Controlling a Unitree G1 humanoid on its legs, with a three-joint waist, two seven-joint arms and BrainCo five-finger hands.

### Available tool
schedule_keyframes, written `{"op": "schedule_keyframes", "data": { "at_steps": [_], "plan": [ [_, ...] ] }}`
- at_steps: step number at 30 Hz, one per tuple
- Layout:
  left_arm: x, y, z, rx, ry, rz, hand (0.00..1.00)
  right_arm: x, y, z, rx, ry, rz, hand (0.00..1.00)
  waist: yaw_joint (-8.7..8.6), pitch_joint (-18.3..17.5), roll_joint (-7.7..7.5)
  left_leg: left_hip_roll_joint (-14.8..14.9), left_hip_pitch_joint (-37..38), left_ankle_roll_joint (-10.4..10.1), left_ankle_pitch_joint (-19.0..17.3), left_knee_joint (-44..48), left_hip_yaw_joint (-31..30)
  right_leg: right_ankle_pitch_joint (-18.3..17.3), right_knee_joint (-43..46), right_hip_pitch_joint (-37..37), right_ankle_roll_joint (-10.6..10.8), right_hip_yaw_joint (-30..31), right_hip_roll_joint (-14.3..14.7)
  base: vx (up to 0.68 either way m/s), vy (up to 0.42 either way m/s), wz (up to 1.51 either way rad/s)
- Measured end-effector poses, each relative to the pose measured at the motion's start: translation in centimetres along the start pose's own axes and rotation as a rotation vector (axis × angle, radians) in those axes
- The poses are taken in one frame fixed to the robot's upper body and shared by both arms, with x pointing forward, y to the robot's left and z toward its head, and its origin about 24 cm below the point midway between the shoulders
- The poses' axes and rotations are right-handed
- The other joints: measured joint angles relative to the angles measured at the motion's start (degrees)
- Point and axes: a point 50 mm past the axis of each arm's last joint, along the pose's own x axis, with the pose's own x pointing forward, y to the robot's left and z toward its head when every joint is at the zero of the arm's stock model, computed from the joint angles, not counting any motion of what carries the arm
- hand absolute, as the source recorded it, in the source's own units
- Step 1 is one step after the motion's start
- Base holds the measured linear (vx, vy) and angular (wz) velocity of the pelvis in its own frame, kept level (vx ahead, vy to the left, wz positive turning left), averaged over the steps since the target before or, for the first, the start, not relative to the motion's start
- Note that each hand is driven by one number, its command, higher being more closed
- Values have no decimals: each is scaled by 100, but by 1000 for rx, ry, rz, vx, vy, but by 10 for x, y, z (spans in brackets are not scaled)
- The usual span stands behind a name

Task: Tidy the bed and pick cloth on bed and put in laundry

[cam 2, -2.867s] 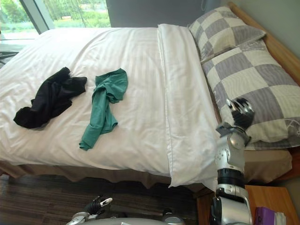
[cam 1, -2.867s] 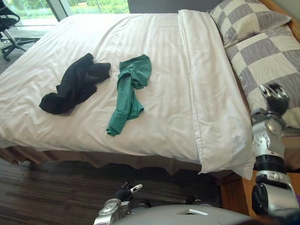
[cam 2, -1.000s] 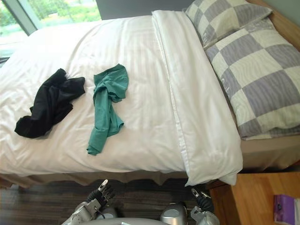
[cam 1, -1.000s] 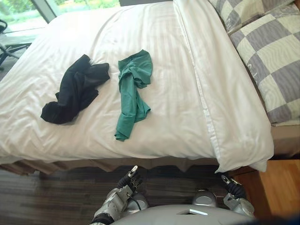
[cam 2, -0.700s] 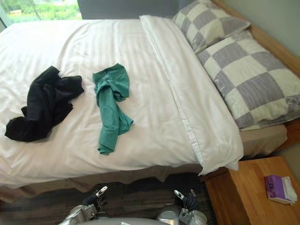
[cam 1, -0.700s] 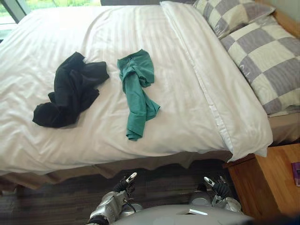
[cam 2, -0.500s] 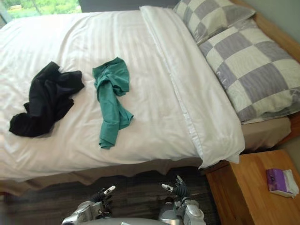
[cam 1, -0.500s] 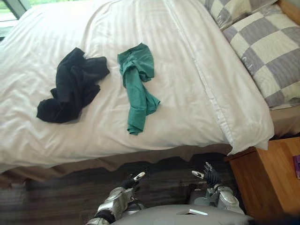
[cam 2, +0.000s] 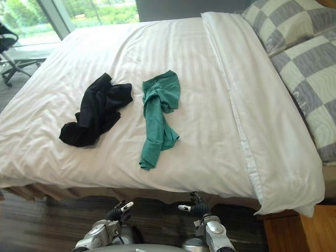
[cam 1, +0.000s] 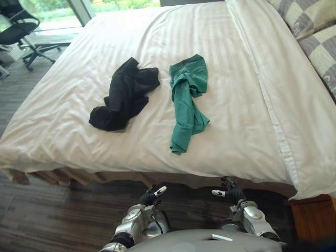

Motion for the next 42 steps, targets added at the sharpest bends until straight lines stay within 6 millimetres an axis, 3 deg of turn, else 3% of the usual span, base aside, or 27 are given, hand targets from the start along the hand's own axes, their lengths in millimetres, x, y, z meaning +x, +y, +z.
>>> {"op": "schedule_keyframes", "data": {
  "at_steps": [1,2,3,4,5,6,7,8,9,10,11,12,13,14,16,18,20,24,30,34,36,39,42],
  "plan": [
    [0,-1,1,2,-7,-3,0,-1,-3,-1,-1,2,-7,0,-7,4,-19,62,4,35,66,-114,-169,11,58,-47,107,29,-119,157,394,-26],
    [1,-3,0,-5,-12,-14,0,-4,-10,-5,-12,17,-22,0,-23,-2,-14,122,55,144,454,-370,-482,60,93,-94,350,107,-299,178,478,-17],
    [1,-7,0,-17,-17,-32,0,-8,-17,-12,-29,45,-38,0,-22,-24,79,54,144,-179,616,-489,-714,78,28,-63,491,203,-417,186,520,-11],
    [2,-10,-1,-27,-19,-40,0,-9,-21,-15,-27,62,-49,0,-26,-30,60,-49,227,-565,257,-528,-674,128,-51,-65,488,243,-500,146,606,5],
    [1,-2,2,-9,-28,-22,0,-10,-11,-22,-11,84,-27,0,-29,-27,-93,-157,297,-1123,-36,-763,-573,131,-192,-69,559,301,-522,73,434,2],
    [-1,12,14,35,-52,14,0,-9,8,-27,29,92,10,0,51,-5,-290,-305,279,-1077,-23,-740,-512,296,-352,-21,509,321,-483,39,344,-5],
    [-2,16,14,50,-47,36,0,-9,15,-27,28,90,28,0,65,-21,-321,-285,280,-1076,-37,-716,-487,625,-396,-22,499,155,-478,7,165,-18],
    [-5,22,5,61,-18,68,0,-8,14,-25,-8,79,40,0,78,-45,-280,-188,391,-1018,-36,-817,-365,1316,-449,-25,455,-154,-422,-13,245,-53],
    [-4,19,4,67,-23,77,0,-8,14,-22,-56,58,60,0,215,-66,-127,-88,653,-900,18,-1179,14,1942,-644,-100,-43,-604,-304,-17,267,-81],
    [-5,19,1,59,-22,83,0,-7,15,-19,-96,44,82,0,301,-84,-66,-66,855,-822,80,-1400,257,1969,-617,-154,-285,-895,-250,-29,316,-110],
    [-8,23,-5,45,-10,98,0,-3,23,-9,-155,3,145,0,334,-148,1,-100,1059,-813,292,-1767,477,1347,-194,-294,-225,-1130,-35,-9,222,-74],
    [-9,24,-7,46,-4,99,0,-2,29,-6,-176,-14,178,0,282,-156,4,-136,1110,-802,400,-1913,488,970,-87,-310,-141,-1125,159,-2,197,-39],
    [-8,23,-5,54,0,92,0,-2,36,0,-188,-41,222,0,197,-157,-1,-219,1128,-734,543,-2197,446,235,-66,-311,-27,-909,602,-20,67,27],
    [-4,16,0,67,14,69,0,-1,34,3,-184,-52,226,0,70,-140,29,-286,1052,-623,698,-2384,258,-122,-291,-292,-22,-270,987,-25,41,56],
    [2,0,-2,86,48,5,0,-4,28,-3,-144,-29,203,0,-35,-114,66,-504,1008,-333,897,-2650,20,-246,-327,-301,-104,182,1074,-23,33,79],
    [3,-10,-8,86,83,-30,0,-5,24,-6,-102,-23,163,0,-38,-118,60,-697,1077,-219,1026,-2737,-67,-515,-122,-277,-81,501,1026,34,18,57],
    [3,-9,-9,83,80,-28,0,-6,22,-12,-87,2,134,0,-89,-193,-8,-766,1091,-282,1071,-2825,-149,-504,-51,-251,-56,459,972,76,-7,41],
    [0,3,-6,79,67,28,0,-4,29,-21,-61,60,85,0,12,-255,-273,-776,1203,-353,1107,-2931,-154,-374,-134,-40,-89,473,987,91,-2,15],
    [-6,30,-10,-108,84,251,0,-6,19,-30,21,130,7,0,39,-260,-311,-816,1327,-363,1103,-2947,-27,-43,-486,183,-153,473,985,11,33,-6],
    [-18,58,-23,-297,121,465,0,-13,7,-45,177,209,-108,0,50,-233,-357,-844,1328,-445,1132,-2981,-61,-95,-773,299,-85,436,969,-127,21,1],
    [-25,69,-33,-439,134,562,0,-23,-8,-59,331,237,-239,0,36,-226,-319,-844,1321,-453,1136,-2984,-127,-148,-768,333,-75,367,965,-110,11,21],
    [-44,97,-40,-745,50,747,0,-56,-41,-91,576,287,-544,0,58,-279,-298,-848,1164,-459,1092,-2984,-179,-217,-785,338,-32,231,967,-68,11,36],
    [-76,143,-38,-1098,-161,953,0,-97,-80,-115,714,294,-866,0,51,-357,-312,-882,1053,-431,1120,-2983,-69,-210,-895,363,-69,219,954,27,11,23]
  ]
}}
